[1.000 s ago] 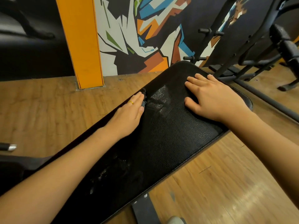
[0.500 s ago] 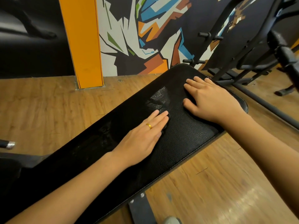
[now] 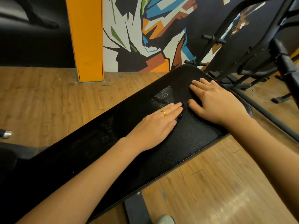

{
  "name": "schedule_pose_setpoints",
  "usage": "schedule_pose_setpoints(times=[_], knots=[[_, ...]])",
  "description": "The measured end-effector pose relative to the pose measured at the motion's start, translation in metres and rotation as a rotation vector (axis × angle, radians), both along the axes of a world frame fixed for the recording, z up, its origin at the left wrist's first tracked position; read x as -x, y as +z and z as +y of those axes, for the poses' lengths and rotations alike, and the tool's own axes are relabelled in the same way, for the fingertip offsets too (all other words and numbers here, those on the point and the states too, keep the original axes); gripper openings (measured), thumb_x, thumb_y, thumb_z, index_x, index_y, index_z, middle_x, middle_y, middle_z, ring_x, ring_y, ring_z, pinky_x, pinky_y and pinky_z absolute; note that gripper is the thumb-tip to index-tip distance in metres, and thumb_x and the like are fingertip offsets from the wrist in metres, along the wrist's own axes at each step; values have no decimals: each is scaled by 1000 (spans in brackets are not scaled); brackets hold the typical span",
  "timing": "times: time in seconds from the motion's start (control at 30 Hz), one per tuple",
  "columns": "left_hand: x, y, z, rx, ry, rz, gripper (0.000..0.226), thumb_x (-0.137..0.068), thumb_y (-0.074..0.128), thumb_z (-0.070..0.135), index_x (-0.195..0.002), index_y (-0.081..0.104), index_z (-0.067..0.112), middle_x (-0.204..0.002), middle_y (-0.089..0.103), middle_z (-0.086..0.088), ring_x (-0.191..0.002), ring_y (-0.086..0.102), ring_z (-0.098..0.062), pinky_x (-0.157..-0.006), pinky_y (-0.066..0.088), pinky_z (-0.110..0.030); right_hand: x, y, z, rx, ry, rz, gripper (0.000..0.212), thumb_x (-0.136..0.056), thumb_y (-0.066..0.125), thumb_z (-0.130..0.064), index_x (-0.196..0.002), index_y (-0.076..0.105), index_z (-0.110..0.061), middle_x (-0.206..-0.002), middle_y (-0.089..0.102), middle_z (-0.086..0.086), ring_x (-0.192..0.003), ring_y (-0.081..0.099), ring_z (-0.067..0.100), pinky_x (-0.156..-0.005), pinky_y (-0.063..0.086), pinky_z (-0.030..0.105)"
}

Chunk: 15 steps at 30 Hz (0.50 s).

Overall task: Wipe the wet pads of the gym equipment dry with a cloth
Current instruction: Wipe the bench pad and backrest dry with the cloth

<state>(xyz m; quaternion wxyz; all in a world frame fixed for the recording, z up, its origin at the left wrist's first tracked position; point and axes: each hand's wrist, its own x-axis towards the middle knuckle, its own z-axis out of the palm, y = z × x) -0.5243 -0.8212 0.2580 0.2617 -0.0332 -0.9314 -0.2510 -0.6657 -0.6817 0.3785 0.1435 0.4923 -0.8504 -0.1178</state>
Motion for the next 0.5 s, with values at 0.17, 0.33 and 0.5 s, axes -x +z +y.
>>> schedule_pose_setpoints(times=[0.17, 0.33, 0.5], knots=[[-14, -7, -15, -12, -58, -32, 50, -107, 47, 20, -156, 38, 22, -163, 30, 14, -150, 18, 5, -121, 16, -14, 2, 0, 0, 7, 20, -1, 64, -102, 40, -47, -154, 37, -9, -161, 35, 12, -151, 26, 29, -122, 18, 44], [-26, -21, -37, -52, -35, -32, 49, -106, 48, 15, -154, 40, 22, -161, 33, 15, -149, 21, 4, -124, 23, -27, 4, -2, 3, 29, 52, 19, 60, -102, 41, -43, -148, 45, -5, -155, 44, 14, -146, 33, 32, -118, 26, 44], [-8, -12, -19, -8, -33, 18, 48, -107, 44, 14, -155, 39, 18, -163, 30, 11, -153, 15, -2, -123, 23, -30, 5, -3, 3, 32, 66, 37, 59, -101, 42, -42, -145, 49, -3, -151, 48, 16, -140, 38, 33, -113, 30, 45]])
